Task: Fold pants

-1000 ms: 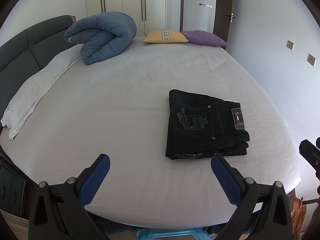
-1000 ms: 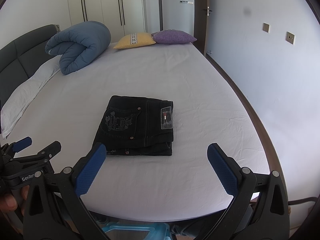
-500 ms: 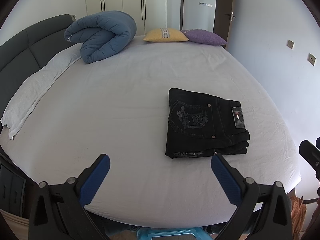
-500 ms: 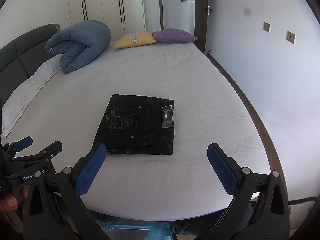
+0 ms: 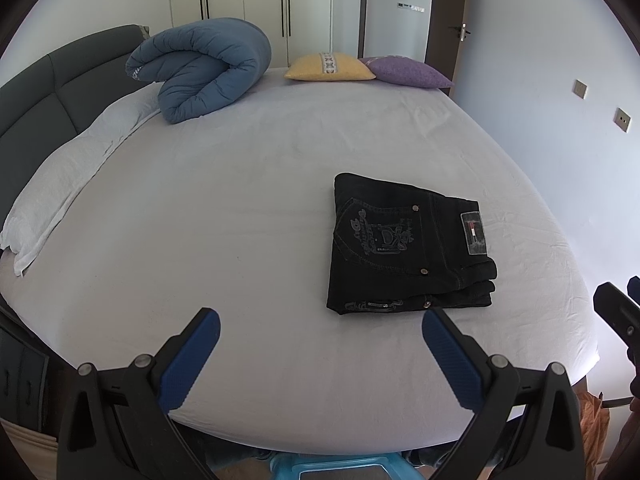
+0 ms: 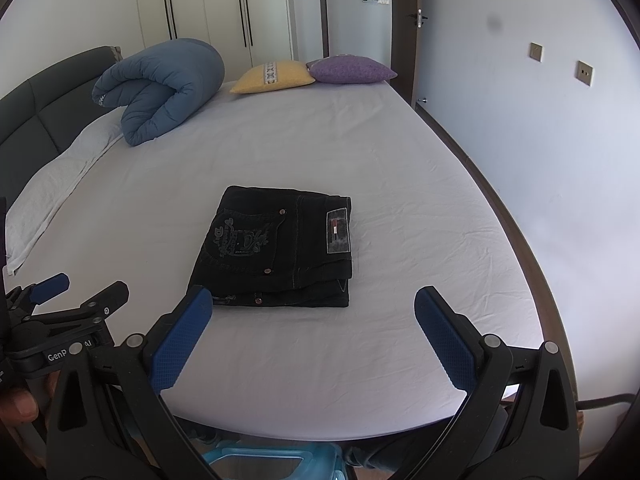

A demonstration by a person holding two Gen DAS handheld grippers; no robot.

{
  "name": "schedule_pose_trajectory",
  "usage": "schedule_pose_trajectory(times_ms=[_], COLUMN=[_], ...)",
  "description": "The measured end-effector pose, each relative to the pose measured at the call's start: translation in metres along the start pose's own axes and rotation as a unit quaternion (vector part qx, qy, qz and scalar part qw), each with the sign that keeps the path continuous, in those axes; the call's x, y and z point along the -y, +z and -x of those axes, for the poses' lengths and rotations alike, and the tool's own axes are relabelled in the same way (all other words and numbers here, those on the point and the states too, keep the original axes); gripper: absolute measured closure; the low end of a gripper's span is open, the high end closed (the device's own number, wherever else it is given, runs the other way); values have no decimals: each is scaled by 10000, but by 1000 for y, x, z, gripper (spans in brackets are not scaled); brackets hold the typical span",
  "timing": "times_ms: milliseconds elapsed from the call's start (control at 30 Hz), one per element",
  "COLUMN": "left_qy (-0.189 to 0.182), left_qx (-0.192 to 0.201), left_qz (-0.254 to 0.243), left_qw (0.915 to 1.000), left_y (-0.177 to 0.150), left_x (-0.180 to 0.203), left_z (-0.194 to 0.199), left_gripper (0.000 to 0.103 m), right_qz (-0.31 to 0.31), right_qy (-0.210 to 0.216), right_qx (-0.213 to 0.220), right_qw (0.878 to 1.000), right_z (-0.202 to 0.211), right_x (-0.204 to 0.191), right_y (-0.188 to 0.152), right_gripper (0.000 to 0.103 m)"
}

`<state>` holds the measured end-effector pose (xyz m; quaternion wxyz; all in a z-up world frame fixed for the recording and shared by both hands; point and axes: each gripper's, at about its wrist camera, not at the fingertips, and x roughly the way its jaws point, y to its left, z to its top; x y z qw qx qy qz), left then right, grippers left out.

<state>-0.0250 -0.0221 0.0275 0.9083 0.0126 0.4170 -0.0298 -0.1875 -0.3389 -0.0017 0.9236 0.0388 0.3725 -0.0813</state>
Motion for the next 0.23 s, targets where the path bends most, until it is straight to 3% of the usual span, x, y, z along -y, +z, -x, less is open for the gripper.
schedule_pose_trajectory(times_ms=[233], left_qy=[18], left_qx=[105], left_qz=[-88], left_qw=[9999], left_y=[3], left_x=[0], left_z=[2], left_gripper=[0], right_qz=[-53], right_qy=[17], right_qx=[-58], right_qw=[10000], right_z=[2], right_x=[4], right_y=[-5], right_gripper=[0])
